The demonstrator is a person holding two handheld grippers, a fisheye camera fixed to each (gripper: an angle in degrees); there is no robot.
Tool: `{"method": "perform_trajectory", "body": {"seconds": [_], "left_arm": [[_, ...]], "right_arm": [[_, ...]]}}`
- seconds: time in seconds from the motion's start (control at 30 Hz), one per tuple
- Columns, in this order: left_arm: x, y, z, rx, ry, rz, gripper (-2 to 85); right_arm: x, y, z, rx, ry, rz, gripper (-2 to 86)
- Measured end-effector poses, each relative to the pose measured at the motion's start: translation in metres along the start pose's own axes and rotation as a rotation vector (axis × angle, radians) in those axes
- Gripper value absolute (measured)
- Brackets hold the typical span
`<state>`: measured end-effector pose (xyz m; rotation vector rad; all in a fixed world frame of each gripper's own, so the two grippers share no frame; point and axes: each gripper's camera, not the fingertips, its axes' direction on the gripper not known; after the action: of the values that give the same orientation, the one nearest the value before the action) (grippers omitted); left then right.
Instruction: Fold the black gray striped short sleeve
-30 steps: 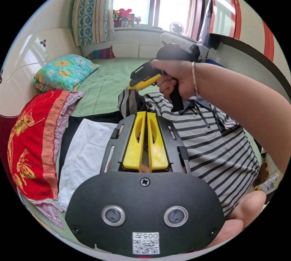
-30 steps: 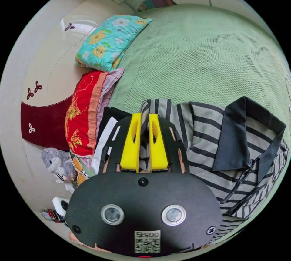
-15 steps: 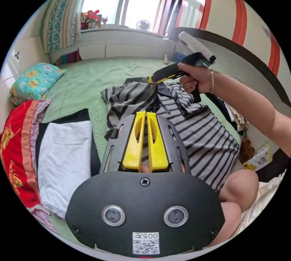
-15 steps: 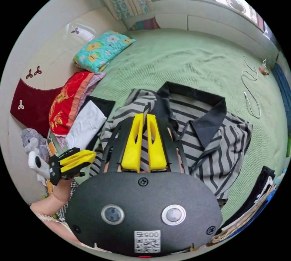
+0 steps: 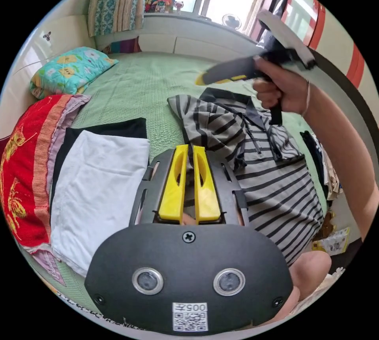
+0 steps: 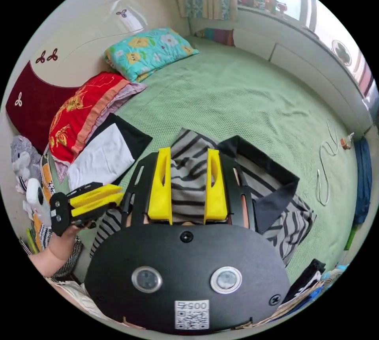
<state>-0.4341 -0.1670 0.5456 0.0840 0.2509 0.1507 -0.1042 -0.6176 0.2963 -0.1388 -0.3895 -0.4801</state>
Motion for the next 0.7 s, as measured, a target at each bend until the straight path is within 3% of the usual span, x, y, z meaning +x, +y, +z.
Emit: {"method": "perform_trajectory", "body": {"seconds": [0.13,0.27,0.4,0.47,0.57,0.7], "left_arm": [[0.005,-0.003,0.027,-0.071,0.073,0.008,0.4],[0.005,-0.004,0.038,-0.102,0.035,0.025,-0.2],[0.001,-0.001,0.034,-0.067,-0.036,-0.001,-0.3],[-0.005,0.000,0.042,-0.088,-0.112,-0.029,-0.4],[-0.015,0.003,0.054,-0.110,-0.086,-0.076,-0.3],[-0.015,0.006,0.038,-0.075,-0.116,-0.103,-0.3]], "right_arm": [[-0.011,-0.031,0.059,-0.132,0.064,0.031,9.7],[-0.009,-0.040,0.080,-0.163,0.180,0.043,0.9],[0.017,-0.055,0.046,0.024,0.009,0.171,-0.5],[0.026,-0.057,0.050,0.034,-0.038,0.207,-0.5],[0.035,-0.048,0.074,0.040,-0.106,0.264,0.3],[0.033,-0.032,0.071,0.040,-0.167,0.179,7.3]]}}
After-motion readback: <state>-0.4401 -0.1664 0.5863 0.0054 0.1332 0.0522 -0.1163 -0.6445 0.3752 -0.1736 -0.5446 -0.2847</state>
